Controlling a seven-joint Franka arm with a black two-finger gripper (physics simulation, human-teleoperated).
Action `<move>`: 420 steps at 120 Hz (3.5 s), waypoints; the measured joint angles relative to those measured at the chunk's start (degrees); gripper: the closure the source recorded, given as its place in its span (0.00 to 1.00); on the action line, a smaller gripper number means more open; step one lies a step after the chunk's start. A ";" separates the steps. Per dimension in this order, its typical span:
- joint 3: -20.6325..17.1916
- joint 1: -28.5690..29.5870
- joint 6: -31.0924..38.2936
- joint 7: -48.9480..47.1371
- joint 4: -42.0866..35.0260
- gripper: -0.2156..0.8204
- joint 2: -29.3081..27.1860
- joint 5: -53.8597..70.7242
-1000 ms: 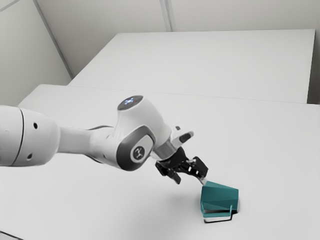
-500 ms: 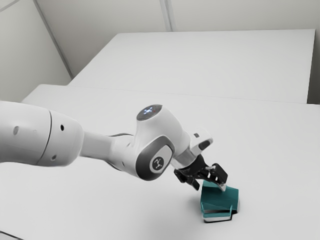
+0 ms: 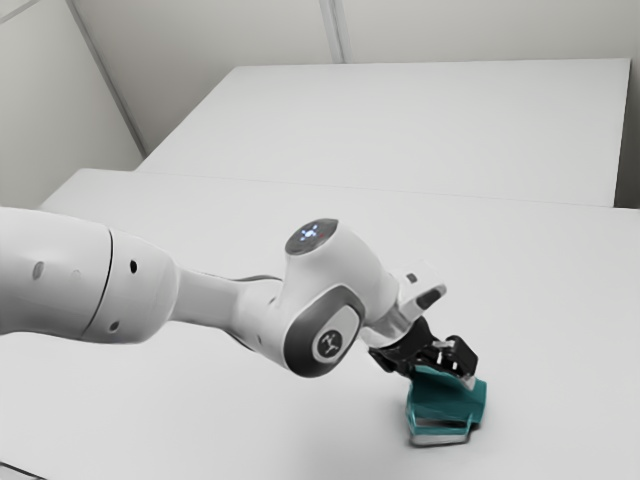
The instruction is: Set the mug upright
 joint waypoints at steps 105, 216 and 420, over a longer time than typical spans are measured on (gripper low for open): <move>-0.53 0.00 -6.72 -2.03 7.35 0.95 -0.52 5.16; 12.89 11.76 -37.93 -5.71 7.27 0.97 -10.23 24.73; 13.12 20.52 -39.99 -6.50 7.43 0.78 -3.55 27.11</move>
